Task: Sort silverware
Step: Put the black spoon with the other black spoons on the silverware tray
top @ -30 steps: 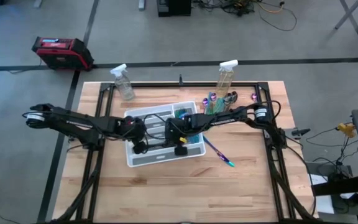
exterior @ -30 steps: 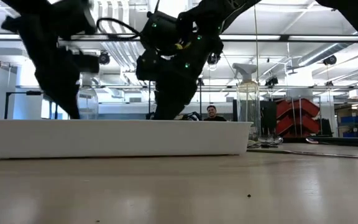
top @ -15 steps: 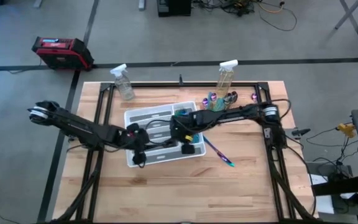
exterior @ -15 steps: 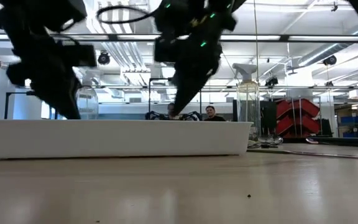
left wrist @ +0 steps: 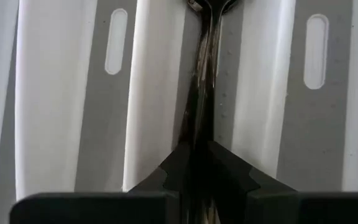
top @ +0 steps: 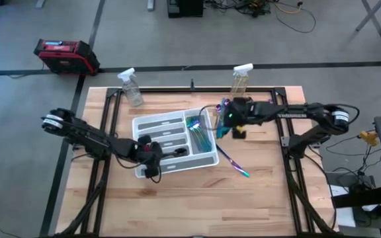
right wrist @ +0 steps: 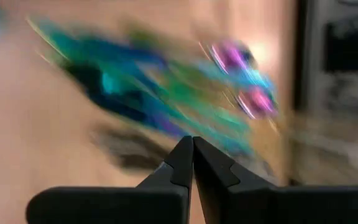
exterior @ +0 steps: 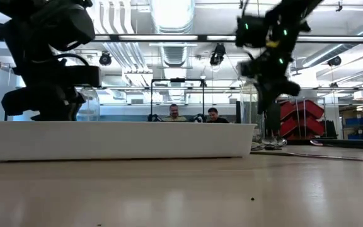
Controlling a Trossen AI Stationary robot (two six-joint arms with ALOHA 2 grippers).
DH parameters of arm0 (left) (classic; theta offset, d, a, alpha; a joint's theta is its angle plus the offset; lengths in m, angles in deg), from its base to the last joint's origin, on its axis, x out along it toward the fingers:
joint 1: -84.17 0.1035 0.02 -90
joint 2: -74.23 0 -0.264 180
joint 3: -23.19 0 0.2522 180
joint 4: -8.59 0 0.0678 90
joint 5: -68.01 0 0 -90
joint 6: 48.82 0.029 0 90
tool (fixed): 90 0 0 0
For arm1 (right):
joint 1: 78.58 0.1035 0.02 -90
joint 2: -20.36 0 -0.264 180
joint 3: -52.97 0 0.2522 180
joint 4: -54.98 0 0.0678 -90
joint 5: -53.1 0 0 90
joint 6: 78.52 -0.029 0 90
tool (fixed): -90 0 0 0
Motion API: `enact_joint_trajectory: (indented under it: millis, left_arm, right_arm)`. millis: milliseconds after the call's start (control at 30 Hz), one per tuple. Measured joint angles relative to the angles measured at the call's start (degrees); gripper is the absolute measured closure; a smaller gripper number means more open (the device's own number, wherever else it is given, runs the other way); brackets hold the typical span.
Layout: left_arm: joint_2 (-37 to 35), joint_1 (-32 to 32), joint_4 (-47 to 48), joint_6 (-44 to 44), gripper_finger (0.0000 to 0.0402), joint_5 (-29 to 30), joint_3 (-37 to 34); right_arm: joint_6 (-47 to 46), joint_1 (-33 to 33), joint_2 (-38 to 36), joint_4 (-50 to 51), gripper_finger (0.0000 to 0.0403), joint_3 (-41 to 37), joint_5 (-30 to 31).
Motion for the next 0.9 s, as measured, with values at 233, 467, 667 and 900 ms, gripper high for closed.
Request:
enact_joint_trajectory:
  millis: [233,467,667,900]
  left_arm:
    - [-4.29,-0.34,-2.17,1.44,0.0363,-0.19,0.83]
    - [-6.08,-0.35,-4.88,3.6,0.0363,2.62,0.97]
    - [-5.7,-0.47,-6.46,3.0,0.0363,3.29,0.89]
    - [-5.34,-0.86,-7.19,2.73,0.0363,3.57,0.86]
  right_arm:
    - [20.58,-13.94,2.31,-5.13,0.0356,-5.97,-0.43]
    - [31.49,-17.86,6.96,-13.33,0.0304,-8.22,-5.58]
    - [30.79,-18.0,10.89,-16.78,0.0295,-7.61,-4.44]
    - [21.83,-12.46,9.0,-10.71,0.0321,-7.8,-5.02]
